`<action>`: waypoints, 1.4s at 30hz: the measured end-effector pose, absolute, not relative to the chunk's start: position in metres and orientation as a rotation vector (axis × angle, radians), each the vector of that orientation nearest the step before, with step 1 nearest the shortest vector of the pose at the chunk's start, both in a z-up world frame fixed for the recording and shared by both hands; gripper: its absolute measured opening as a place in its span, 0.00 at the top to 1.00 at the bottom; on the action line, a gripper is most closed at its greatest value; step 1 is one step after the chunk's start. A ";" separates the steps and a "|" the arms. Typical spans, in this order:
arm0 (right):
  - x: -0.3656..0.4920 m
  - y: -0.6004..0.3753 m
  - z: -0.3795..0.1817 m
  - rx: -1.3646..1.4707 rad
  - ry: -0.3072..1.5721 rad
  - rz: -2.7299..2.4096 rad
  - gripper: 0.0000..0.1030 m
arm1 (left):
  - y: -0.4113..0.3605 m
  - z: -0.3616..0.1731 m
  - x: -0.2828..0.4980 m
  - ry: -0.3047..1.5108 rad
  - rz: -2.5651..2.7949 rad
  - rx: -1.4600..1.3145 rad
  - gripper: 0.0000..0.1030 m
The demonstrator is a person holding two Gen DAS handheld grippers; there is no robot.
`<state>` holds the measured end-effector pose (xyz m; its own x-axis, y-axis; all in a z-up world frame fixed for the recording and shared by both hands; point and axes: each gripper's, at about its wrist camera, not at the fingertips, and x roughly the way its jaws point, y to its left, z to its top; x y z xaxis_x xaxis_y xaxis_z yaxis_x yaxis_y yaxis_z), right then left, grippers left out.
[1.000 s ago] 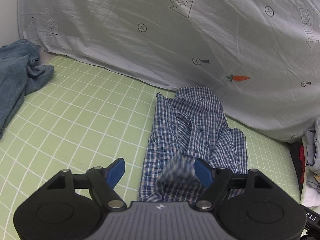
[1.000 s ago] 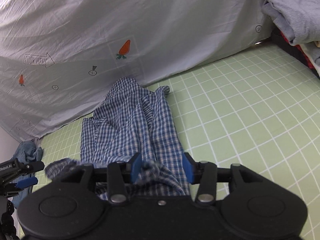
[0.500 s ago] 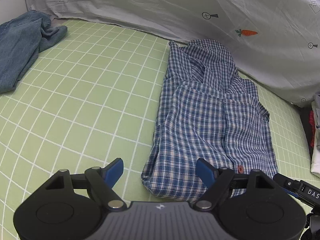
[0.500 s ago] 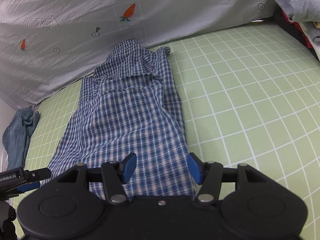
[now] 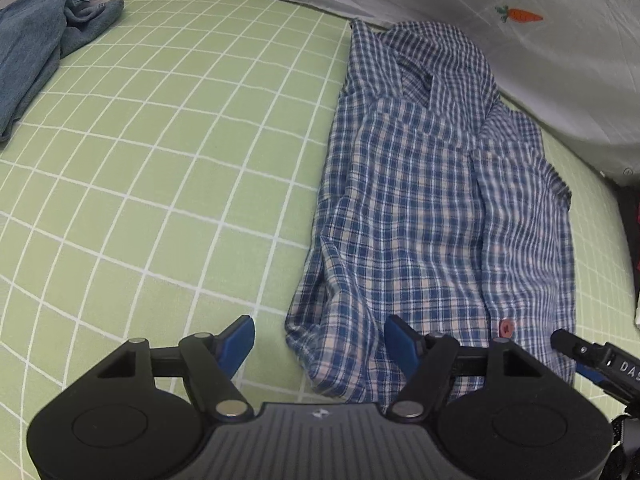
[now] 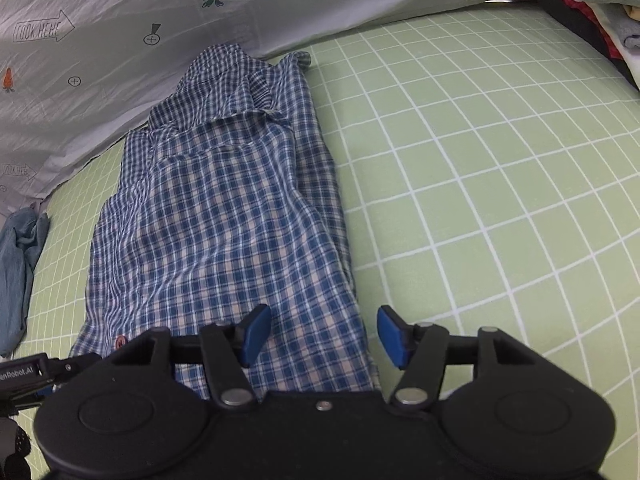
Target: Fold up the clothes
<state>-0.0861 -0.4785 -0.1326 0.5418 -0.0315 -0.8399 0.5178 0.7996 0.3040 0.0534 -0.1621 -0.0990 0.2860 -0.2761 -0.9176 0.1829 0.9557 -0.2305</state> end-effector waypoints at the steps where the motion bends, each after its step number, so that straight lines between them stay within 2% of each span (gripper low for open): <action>1: -0.088 -0.479 -0.132 0.578 0.950 -0.349 0.36 | -0.161 -0.100 0.052 1.249 -0.307 -0.089 0.30; 4: -0.095 -0.480 -0.133 0.609 0.955 -0.354 0.29 | -0.155 -0.099 0.047 1.255 -0.311 -0.115 0.30; 10: -0.098 -0.481 -0.142 0.662 0.991 -0.342 0.22 | -0.139 -0.106 0.046 1.307 -0.337 -0.261 0.30; 13: -0.093 -0.477 -0.145 0.659 1.014 -0.319 0.18 | -0.136 -0.112 0.049 1.334 -0.354 -0.330 0.33; 14: -0.092 -0.475 -0.146 0.657 1.017 -0.310 0.16 | -0.135 -0.115 0.050 1.342 -0.358 -0.350 0.36; 17: -0.089 -0.474 -0.145 0.650 1.017 -0.290 0.15 | -0.137 -0.121 0.054 1.363 -0.385 -0.409 0.56; 18: -0.089 -0.475 -0.145 0.655 1.013 -0.280 0.16 | -0.138 -0.122 0.055 1.366 -0.398 -0.422 0.71; 19: -0.089 -0.475 -0.145 0.661 1.008 -0.271 0.20 | -0.140 -0.123 0.055 1.365 -0.405 -0.426 0.79; 20: -0.088 -0.476 -0.145 0.666 1.004 -0.261 0.24 | -0.142 -0.123 0.055 1.364 -0.413 -0.430 0.80; 22: -0.089 -0.476 -0.145 0.670 0.999 -0.240 0.48 | -0.146 -0.121 0.053 1.352 -0.423 -0.410 0.87; 23: -0.091 -0.476 -0.145 0.676 0.993 -0.234 0.52 | -0.147 -0.120 0.052 1.344 -0.430 -0.405 0.89; 25: -0.096 -0.476 -0.146 0.689 0.975 -0.224 0.68 | -0.149 -0.118 0.048 1.329 -0.439 -0.394 0.92; 28: -0.110 -0.470 -0.143 0.654 0.964 -0.217 0.84 | -0.149 -0.117 0.037 1.322 -0.451 -0.400 0.95; 42: -0.198 -0.461 -0.127 0.649 1.016 -0.180 0.92 | -0.136 -0.104 -0.047 1.384 -0.445 -0.491 0.95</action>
<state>-0.1984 -0.4609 -0.1272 0.5307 0.1518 -0.8339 0.4296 0.7999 0.4190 -0.0466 -0.1361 -0.1041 0.1354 -0.5679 -0.8118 0.0118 0.8203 -0.5719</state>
